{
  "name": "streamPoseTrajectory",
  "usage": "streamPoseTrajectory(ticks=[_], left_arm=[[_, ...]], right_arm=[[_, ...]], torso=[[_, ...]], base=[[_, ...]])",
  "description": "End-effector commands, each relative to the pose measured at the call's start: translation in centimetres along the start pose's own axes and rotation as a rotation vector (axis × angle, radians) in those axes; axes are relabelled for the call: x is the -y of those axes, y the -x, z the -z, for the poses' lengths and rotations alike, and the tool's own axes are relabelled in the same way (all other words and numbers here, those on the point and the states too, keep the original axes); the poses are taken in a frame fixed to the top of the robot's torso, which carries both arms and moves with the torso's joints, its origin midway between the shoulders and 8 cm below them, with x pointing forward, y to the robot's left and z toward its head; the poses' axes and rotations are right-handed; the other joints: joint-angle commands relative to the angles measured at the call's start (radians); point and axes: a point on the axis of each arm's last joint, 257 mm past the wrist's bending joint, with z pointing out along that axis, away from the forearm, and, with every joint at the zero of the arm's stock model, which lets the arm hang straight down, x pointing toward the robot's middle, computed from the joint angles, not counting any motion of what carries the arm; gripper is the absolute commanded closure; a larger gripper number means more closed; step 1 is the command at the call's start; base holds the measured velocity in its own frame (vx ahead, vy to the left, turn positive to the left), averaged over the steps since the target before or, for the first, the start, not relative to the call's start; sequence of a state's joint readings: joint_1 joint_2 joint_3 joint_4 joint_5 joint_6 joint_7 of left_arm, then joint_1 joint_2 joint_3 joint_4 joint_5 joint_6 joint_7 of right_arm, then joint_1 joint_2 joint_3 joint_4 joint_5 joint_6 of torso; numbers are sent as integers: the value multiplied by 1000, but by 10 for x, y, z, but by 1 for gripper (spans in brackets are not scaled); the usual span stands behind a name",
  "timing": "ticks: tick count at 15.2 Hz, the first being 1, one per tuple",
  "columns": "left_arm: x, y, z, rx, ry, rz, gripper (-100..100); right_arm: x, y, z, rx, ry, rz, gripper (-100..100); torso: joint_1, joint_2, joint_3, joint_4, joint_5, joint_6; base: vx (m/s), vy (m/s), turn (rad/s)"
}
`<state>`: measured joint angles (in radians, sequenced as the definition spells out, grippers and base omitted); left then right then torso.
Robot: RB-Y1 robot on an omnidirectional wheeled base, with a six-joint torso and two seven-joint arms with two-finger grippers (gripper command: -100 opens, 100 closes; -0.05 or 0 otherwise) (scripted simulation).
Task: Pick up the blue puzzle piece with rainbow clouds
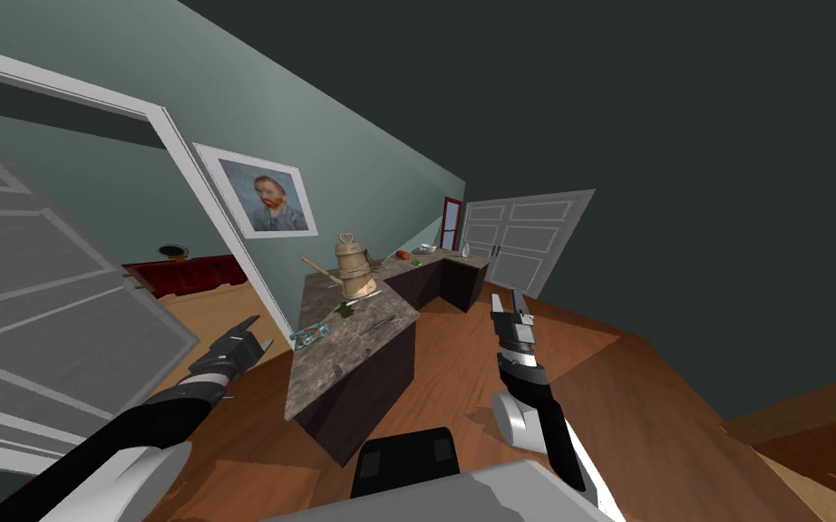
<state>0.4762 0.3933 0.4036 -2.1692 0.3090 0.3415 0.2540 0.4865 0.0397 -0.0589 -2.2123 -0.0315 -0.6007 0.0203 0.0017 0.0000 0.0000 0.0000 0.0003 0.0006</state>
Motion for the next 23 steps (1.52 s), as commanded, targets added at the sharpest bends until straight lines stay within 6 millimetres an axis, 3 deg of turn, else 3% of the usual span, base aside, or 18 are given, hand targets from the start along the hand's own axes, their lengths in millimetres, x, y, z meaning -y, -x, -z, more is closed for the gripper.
streamPoseTrajectory(ticks=[1, 3, 4, 7, 8, 10, 11, 14, 15, 17, 18, 23], left_arm=[[-7, 12, 0, 23, 42, 10, -100], [-14, 14, 1, 30, 69, 11, -100], [-15, 32, 1, 55, 93, 26, -100], [-26, 34, 2, 67, 135, 27, -100], [-27, 52, 4, 94, 161, 46, -100], [-37, 54, 6, 105, 201, 47, -100], [-36, 71, 7, 130, 217, 69, -100], [-48, 74, 11, 144, 266, 70, -100], [-48, 91, 14, 172, 289, 95, -100], [-58, 93, 18, 184, 330, 97, -100], [-57, 109, 21, 211, 348, 124, -100], [-76, 128, 34, 263, 448, 158, -100]], right_arm=[[0, 0, 0, 0, 0, 0, 0], [0, 0, 0, 0, 0, 0, 0], [0, 0, 0, 0, 0, 0, 0], [0, 0, 0, 0, 0, 0, 0], [0, 0, 0, 0, 0, 0, 0], [0, 0, 0, 0, 0, 0, 0], [0, 0, 0, 0, 0, 0, 0], [0, 0, 0, 0, 0, 0, 0], [0, 0, 0, 0, 0, 0, 0], [0, 0, 0, 0, 0, 0, 0], [0, 0, 0, 0, 0, 0, 0], [0, 0, 0, 0, 0, 0, 0]], torso=[[0, 0, 0, 0, 0, 0], [0, 0, 0, 0, 0, -1], [0, 0, 0, 0, 0, -1], [0, 0, 0, 0, 0, -1], [0, 0, 0, 0, 0, -1], [0, 0, 0, 0, 0, 0], [0, 0, 0, 0, 0, -1], [1, 0, 0, 0, 0, -1], [0, 0, 0, 0, 0, -1], [0, -1, 0, 0, 0, 0], [0, -1, 0, 0, 0, 0], [1, -1, 0, 0, 0, 0]], base=[[-8, 19, -222], [-6, 16, -33], [-5, 12, -184], [-7, 17, -105], [-6, 9, -168], [-6, 18, -175], [-5, 21, -213], [-4, 22, -95], [-3, 9, -176], [-3, 18, -185], [-3, 19, -218], [-2, 24, -166]])
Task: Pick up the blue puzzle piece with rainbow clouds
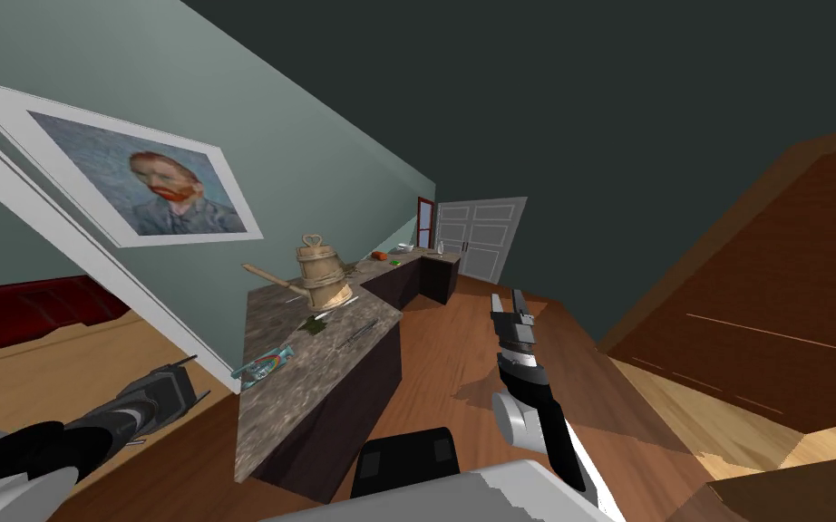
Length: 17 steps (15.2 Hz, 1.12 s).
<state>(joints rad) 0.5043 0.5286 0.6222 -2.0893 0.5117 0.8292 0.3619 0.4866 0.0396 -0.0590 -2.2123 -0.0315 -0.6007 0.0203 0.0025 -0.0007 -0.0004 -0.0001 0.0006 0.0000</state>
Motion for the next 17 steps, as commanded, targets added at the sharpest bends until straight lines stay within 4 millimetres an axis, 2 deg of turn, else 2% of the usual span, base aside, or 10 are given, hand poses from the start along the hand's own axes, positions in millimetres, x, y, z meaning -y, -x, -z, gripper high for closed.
streamPoseTrajectory(ticks=[1, 2, 5, 6, 9, 10, 13, 14, 16, 17], left_arm=[[-7, 5, -1, 15, 33, 6, -100], [-6, 20, 1, 38, 56, 41, -100], [-16, 24, 2, 52, 94, 41, -100], [-16, 38, 4, 76, 119, 78, -100], [-25, 41, 6, 89, 154, 78, -100], [-25, 55, 9, 111, 179, 117, -100], [-33, 58, 11, 124, 212, 118, -100], [-34, 71, 15, 146, 238, 158, -100], [-42, 73, 18, 158, 269, 158, -100], [-41, 84, 22, 175, 284, 200, -100]], right_arm=[[0, 0, 0, 0, 0, 0, 0], [0, 0, 0, 0, 0, 0, 0], [0, 0, 0, 0, 0, 0, 0], [0, 0, 0, 0, 0, 0, 0], [0, 0, 0, 0, 0, 0, 0], [0, 0, 0, 0, 0, 0, 0], [0, 0, 0, 0, 0, 0, 0], [0, 0, 0, 0, 0, 0, 0], [0, 0, 0, 0, 0, 0, 0], [0, 0, 0, 0, 0, 0, 0]], torso=[[0, 0, 0, 0, 0, 0], [0, 0, 0, 0, 0, 0], [0, 0, 0, 0, 0, 0], [-1, 0, 0, 0, 0, 0], [0, -1, 0, 0, 0, 0], [-1, 0, 0, 0, 0, 0], [0, 0, 0, 0, 0, 0], [0, 0, 0, 0, 0, 0], [0, -1, 0, 0, 0, 1], [0, -1, 0, 0, 0, 0]], base=[[-3, 17, -13], [-2, 12, -197], [0, 20, -119], [4, 15, -194], [1, 22, -113], [1, 12, -204], [-2, 22, -115], [4, 15, -166], [4, 23, -188], [5, 25, -214]])
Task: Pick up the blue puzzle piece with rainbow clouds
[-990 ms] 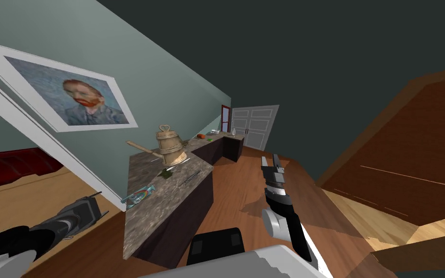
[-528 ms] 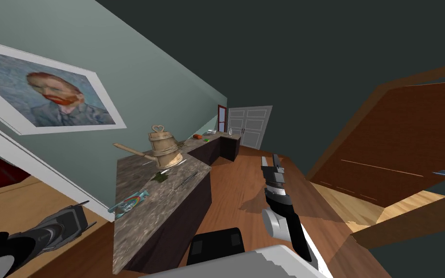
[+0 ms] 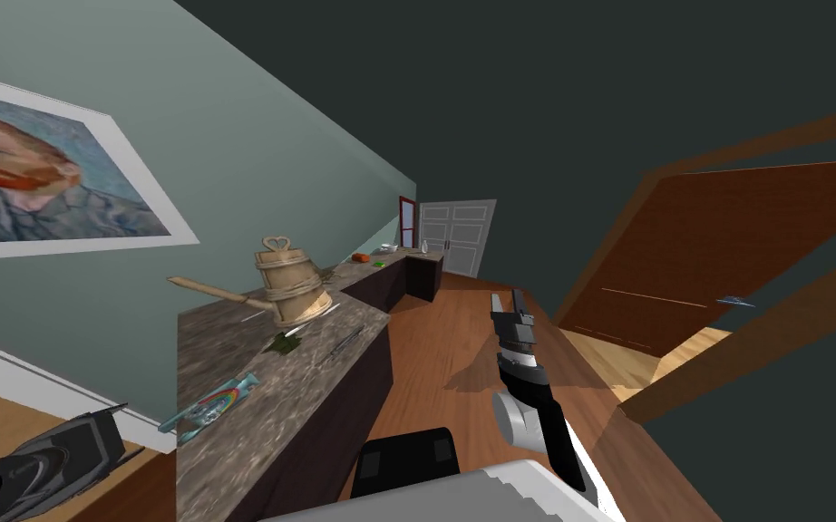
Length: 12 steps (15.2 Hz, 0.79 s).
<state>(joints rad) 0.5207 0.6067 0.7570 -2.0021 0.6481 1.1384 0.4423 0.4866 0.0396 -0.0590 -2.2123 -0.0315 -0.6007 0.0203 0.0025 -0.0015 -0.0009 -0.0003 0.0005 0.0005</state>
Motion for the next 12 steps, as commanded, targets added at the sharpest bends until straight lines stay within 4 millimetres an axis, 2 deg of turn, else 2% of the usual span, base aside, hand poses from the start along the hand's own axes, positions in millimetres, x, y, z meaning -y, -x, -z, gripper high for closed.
streamPoseTrajectory(ticks=[1, 3, 4, 7, 8, 10, 12], left_arm=[[-4, 9, 3, 21, 37, 31, -100], [-10, 12, 3, 32, 60, 31, -100], [-10, 23, 6, 47, 83, 73, -100], [-18, 27, 7, 62, 115, 73, -100], [-21, 38, 11, 79, 146, 116, -100], [-27, 40, 13, 89, 168, 116, -100], [-33, 51, 18, 112, 212, 158, -100]], right_arm=[[0, 0, 0, 0, 0, 0, 0], [0, 0, 0, 0, 0, 0, 0], [0, 0, 0, 0, 0, 0, 0], [0, 0, 0, 0, 0, 0, 0], [0, 0, 0, 0, 0, 0, 0], [0, 0, 0, 0, 0, 0, 0], [0, 0, 0, 0, 0, 0, 0]], torso=[[0, 0, 0, 0, 0, 0], [0, 0, 0, 0, 0, -1], [0, 0, 0, 0, 0, -1], [0, 0, 0, 0, 0, -1], [-1, 0, 0, 0, 0, -1], [0, 0, 0, 0, 0, 0], [0, 0, 0, 0, 0, 0]], base=[[4, 31, -223], [0, 23, -42], [4, 17, -185], [2, 22, -116], [2, 17, -145], [3, 23, -162], [6, 27, -260]])
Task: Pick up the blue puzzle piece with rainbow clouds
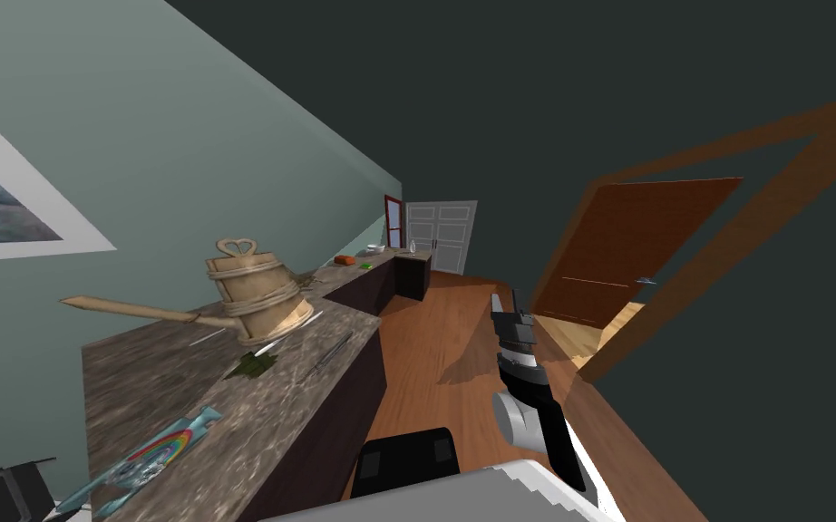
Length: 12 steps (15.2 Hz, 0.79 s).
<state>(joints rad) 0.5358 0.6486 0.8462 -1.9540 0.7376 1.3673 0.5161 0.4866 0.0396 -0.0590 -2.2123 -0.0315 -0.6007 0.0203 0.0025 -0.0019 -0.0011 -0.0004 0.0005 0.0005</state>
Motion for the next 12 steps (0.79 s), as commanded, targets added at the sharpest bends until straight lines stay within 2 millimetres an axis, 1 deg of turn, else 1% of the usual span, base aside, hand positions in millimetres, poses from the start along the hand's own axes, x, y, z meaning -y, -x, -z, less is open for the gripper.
streamPoseTrajectory(ticks=[1, 2, 4, 5, 7, 8, 10, 11, 12], left_arm=[[-6, 7, 0, 17, 33, 16, -100], [-8, 16, 4, 27, 60, 57, -100], [-14, 20, 4, 41, 84, 57, -100], [-16, 28, 8, 49, 109, 98, -100], [-22, 31, 9, 63, 133, 97, -100], [-25, 38, 12, 72, 161, 136, -100], [-31, 41, 13, 83, 181, 136, -100], [-35, 48, 17, 93, 211, 173, -100], [-39, 50, 19, 102, 227, 172, -100]], right_arm=[[0, 0, 0, 0, 0, 0, 0], [0, 0, 0, 0, 0, 0, 0], [0, 0, 0, 0, 0, 0, 0], [0, 0, 0, 0, 0, 0, 0], [0, 0, 0, 0, 0, 0, 0], [0, 0, 0, 0, 0, 0, 0], [0, 0, 0, 0, 0, 0, 0], [0, 0, 0, 0, 0, 0, 0], [0, 0, 0, 0, 0, 0, 0]], torso=[[0, 0, 0, 0, 0, 0], [0, 0, 0, 0, 0, -1], [0, 0, 0, 0, 0, 0], [0, 0, 0, 0, 0, -1], [0, 0, 0, 0, 0, 0], [0, 0, 0, 0, 0, -1], [0, 0, 0, 0, 0, 0], [0, 0, 0, 0, 0, -1], [0, 0, 0, 0, 0, 0]], base=[[0, 30, -74], [4, 25, -180], [3, 31, -130], [6, 25, -177], [3, 29, -142], [2, 25, -155], [2, 27, -152], [4, 28, -144], [4, 31, -184]])
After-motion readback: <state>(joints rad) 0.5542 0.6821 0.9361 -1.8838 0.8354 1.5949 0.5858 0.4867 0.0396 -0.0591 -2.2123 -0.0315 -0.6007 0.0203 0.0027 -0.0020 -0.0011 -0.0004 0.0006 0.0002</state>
